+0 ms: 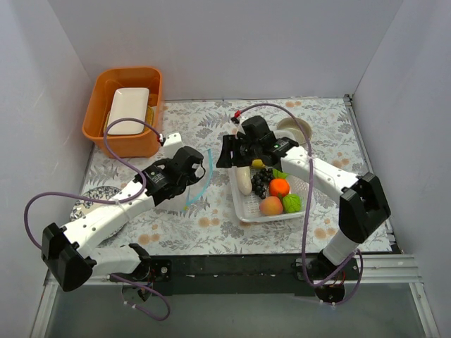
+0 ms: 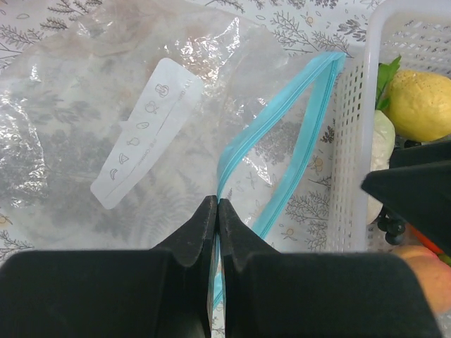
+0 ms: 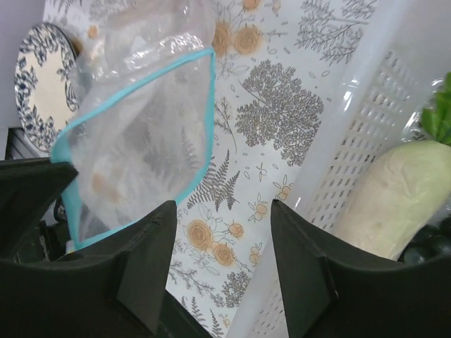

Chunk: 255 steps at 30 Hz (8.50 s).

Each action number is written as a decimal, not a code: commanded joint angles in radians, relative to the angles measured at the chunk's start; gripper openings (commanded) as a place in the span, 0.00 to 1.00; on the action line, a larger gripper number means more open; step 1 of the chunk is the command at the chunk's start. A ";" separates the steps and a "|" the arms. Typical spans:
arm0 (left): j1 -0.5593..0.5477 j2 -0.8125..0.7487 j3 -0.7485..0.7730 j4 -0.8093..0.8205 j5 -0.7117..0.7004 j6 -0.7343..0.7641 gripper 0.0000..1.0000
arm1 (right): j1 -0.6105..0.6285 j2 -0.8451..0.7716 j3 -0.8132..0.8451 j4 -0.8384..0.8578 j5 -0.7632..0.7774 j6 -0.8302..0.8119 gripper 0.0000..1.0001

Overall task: Place the food in the zip-top bag and seal the zipper
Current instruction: Open the zipper of the food storage bag, then pick up the fake fruit from the bin, then place the fake fruit in the zipper food storage bag, then adjust the zipper food storage bag at the center of the board.

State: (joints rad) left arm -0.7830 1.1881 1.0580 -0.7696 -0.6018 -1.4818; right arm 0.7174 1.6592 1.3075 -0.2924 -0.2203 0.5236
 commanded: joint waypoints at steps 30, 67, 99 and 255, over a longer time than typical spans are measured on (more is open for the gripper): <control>0.154 -0.133 -0.147 0.239 0.298 0.100 0.00 | -0.249 -0.144 -0.229 -0.030 -0.116 -0.139 0.68; 0.154 -0.085 -0.136 0.300 0.441 0.120 0.00 | -0.219 -0.094 -0.139 -0.163 0.168 -0.157 0.63; 0.156 -0.033 -0.099 0.294 0.505 0.160 0.00 | -0.230 0.108 -0.146 -0.205 0.101 -0.019 0.68; 0.260 -0.265 -0.240 0.179 0.306 -0.005 0.00 | 0.152 0.323 0.222 -0.240 0.076 0.062 0.57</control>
State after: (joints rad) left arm -0.5289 0.9321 0.8169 -0.5991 -0.2951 -1.5021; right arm 0.8604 1.9659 1.5169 -0.4770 -0.1944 0.5800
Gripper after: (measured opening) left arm 0.015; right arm 0.568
